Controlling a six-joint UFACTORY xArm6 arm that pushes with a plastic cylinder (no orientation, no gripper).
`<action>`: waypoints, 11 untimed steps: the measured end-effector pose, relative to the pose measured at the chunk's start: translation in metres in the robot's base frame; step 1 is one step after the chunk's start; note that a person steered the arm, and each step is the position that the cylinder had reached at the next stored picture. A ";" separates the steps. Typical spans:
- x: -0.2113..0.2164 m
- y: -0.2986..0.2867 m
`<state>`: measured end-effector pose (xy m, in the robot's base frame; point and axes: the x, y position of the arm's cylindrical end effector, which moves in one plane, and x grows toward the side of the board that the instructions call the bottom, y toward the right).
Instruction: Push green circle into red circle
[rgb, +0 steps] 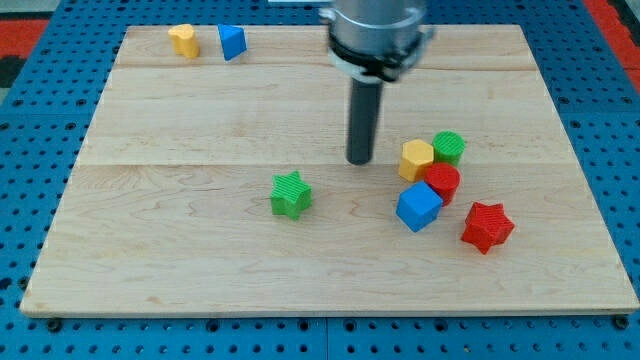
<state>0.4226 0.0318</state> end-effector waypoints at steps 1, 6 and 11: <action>-0.003 0.077; 0.000 0.139; -0.003 0.145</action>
<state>0.4193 0.1773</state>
